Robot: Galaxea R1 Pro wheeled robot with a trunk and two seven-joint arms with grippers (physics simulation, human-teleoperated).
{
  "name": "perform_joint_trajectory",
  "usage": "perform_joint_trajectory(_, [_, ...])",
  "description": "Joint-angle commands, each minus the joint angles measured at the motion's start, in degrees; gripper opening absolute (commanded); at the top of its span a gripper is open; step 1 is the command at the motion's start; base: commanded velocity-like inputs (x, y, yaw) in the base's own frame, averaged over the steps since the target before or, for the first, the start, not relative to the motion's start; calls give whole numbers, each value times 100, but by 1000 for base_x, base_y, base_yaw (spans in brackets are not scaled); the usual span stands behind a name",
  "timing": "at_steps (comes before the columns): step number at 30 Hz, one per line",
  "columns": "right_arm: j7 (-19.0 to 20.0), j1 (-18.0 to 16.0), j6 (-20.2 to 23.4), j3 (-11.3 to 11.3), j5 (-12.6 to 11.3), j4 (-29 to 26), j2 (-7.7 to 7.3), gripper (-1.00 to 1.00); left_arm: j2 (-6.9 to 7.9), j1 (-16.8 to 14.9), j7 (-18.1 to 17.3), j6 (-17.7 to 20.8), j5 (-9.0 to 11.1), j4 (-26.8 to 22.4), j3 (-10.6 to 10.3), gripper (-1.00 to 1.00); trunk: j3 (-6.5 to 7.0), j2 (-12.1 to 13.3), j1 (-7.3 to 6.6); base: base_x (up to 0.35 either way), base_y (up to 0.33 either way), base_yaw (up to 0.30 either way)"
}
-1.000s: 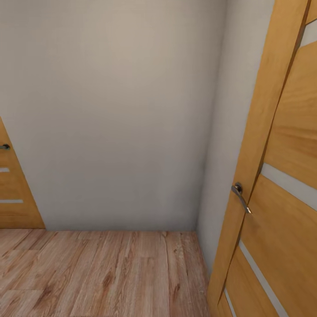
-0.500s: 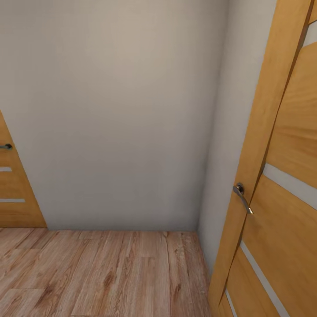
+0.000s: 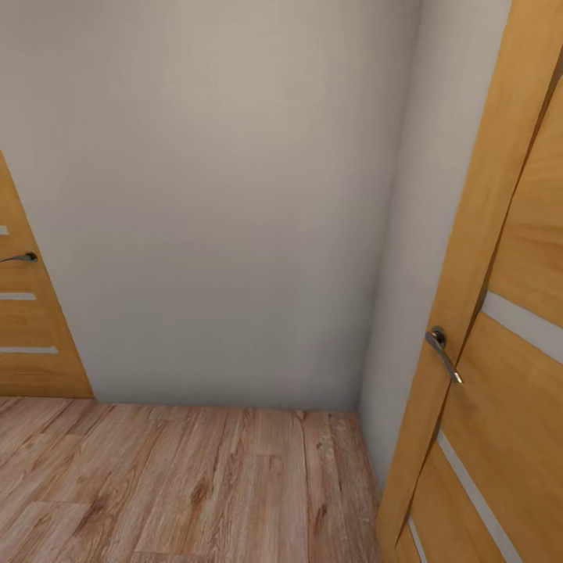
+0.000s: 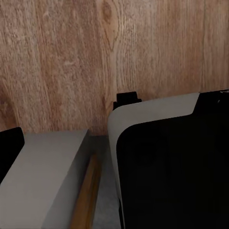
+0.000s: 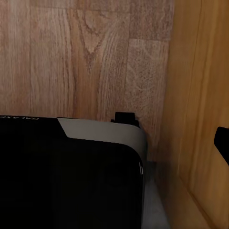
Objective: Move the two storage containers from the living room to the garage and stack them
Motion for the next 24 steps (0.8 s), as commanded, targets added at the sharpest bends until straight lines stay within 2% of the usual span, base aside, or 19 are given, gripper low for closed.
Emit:
perform_joint_trajectory(1, [18,-4,-19,0,5,5,-2,100,1,-2,-11,3,-58,-5,-5,100,-7,-4,0,0,0,18])
perform_joint_trajectory(5, [18,-4,-19,0,5,5,-2,100,2,-2,-11,3,-58,-5,-6,100,-8,-4,0,68,0,10])
perform_joint_trajectory(14, [18,-4,-19,0,5,5,-2,100,5,-2,-11,3,-58,-5,-5,100,-8,-4,0,209,0,2])
perform_joint_trajectory(24, [18,-4,-19,0,5,5,-2,100,5,-2,-11,3,-57,-5,-5,100,-8,-4,0,25,0,0])
